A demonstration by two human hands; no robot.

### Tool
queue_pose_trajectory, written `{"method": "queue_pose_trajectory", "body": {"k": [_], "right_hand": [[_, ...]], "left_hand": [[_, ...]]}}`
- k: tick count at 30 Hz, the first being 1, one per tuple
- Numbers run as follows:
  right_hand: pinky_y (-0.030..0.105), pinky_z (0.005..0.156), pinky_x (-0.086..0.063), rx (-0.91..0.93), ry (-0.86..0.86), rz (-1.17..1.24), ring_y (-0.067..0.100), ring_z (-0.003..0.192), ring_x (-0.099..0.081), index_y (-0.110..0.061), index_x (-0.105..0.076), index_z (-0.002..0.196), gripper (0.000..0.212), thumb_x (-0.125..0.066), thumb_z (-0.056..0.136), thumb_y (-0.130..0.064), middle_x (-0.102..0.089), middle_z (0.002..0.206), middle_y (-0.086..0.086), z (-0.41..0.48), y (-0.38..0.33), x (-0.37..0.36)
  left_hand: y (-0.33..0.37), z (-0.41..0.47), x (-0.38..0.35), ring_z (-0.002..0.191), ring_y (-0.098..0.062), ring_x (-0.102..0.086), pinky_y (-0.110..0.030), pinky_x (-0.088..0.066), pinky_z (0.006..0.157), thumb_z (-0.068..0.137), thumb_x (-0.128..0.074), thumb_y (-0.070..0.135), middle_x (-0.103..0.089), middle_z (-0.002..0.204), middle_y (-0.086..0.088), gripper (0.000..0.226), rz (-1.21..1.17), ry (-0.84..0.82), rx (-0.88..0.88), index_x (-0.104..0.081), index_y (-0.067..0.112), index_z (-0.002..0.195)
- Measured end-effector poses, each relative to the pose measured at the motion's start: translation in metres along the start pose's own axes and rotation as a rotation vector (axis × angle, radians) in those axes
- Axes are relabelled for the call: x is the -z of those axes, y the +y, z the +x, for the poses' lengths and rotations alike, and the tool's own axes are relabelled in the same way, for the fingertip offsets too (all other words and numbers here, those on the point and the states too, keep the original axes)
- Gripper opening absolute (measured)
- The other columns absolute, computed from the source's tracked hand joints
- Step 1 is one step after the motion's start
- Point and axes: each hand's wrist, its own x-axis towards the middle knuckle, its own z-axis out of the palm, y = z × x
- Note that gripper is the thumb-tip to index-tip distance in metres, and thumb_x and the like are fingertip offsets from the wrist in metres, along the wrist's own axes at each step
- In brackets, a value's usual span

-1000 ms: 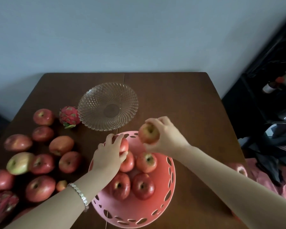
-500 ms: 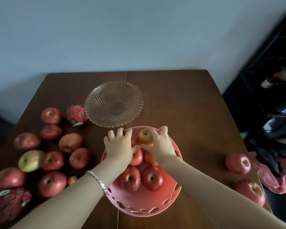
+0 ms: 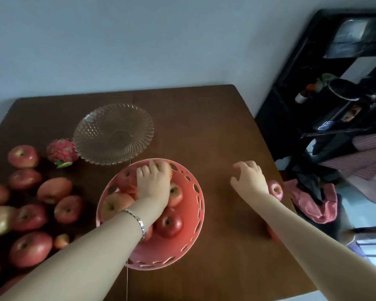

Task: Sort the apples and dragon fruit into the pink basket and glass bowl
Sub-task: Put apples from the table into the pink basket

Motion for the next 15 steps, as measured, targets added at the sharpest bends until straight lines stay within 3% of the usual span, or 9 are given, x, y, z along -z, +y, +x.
{"method": "queue_pose_trajectory", "body": {"k": [3,6,8,10,13,15], "right_hand": [[0.047,0.104,-0.033,-0.326,-0.168,-0.229,0.04,0.127,-0.032,-0.025,-0.035,0.137,0.055,-0.057,0.087,-0.028,-0.025,0.143,0.018,0.008,0.048,-0.008],[0.053,0.102,-0.036,-0.398,-0.182,-0.151,0.044,0.125,-0.033,-0.03,-0.031,0.137,0.06,-0.06,0.085,-0.019,-0.022,0.143,0.019,0.012,0.069,-0.017],[0.046,0.09,-0.047,-0.35,-0.135,-0.088,0.042,0.12,-0.037,-0.028,-0.033,0.138,0.065,-0.063,0.083,-0.013,-0.027,0.138,0.018,0.01,0.073,-0.017],[0.039,0.08,-0.048,-0.286,-0.098,-0.05,0.039,0.117,-0.041,-0.026,-0.032,0.139,0.074,-0.071,0.076,-0.018,-0.034,0.135,0.014,0.007,0.065,-0.013],[0.035,0.082,-0.048,-0.08,0.004,0.161,0.03,0.113,-0.048,-0.023,-0.035,0.133,0.08,-0.078,0.067,-0.032,-0.044,0.129,0.006,-0.004,0.027,-0.004],[0.034,0.086,-0.051,0.116,0.051,0.335,0.022,0.109,-0.051,-0.024,-0.038,0.13,0.079,-0.079,0.064,-0.037,-0.046,0.125,0.001,-0.016,-0.01,0.007]], "left_hand": [[0.001,0.001,-0.001,0.056,-0.032,-0.064,-0.034,-0.053,0.059,0.028,-0.092,0.015,-0.068,0.069,-0.017,0.054,0.009,0.095,-0.042,-0.069,0.006,0.076],[-0.006,0.0,-0.002,0.053,-0.033,-0.063,-0.034,-0.053,0.057,0.02,-0.094,0.021,-0.066,0.065,-0.016,0.063,-0.015,0.078,-0.096,-0.069,0.005,0.075],[-0.011,0.002,-0.003,0.054,-0.034,-0.063,-0.036,-0.054,0.056,0.021,-0.095,0.026,-0.066,0.065,-0.016,0.065,-0.046,0.051,-0.113,-0.069,0.006,0.077],[-0.016,0.004,-0.004,0.057,-0.037,-0.064,-0.039,-0.054,0.057,0.027,-0.096,0.026,-0.067,0.069,-0.017,0.064,-0.075,0.054,-0.125,-0.069,0.008,0.082],[-0.019,0.004,-0.005,0.067,-0.04,-0.066,-0.044,-0.055,0.066,0.039,-0.094,0.024,-0.069,0.082,-0.02,0.062,-0.113,0.028,-0.13,-0.069,0.008,0.094],[-0.02,0.002,-0.004,0.085,-0.042,-0.064,-0.046,-0.051,0.082,0.057,-0.087,0.025,-0.067,0.101,-0.022,0.058,-0.14,0.001,-0.122,-0.066,0.008,0.109]]}}
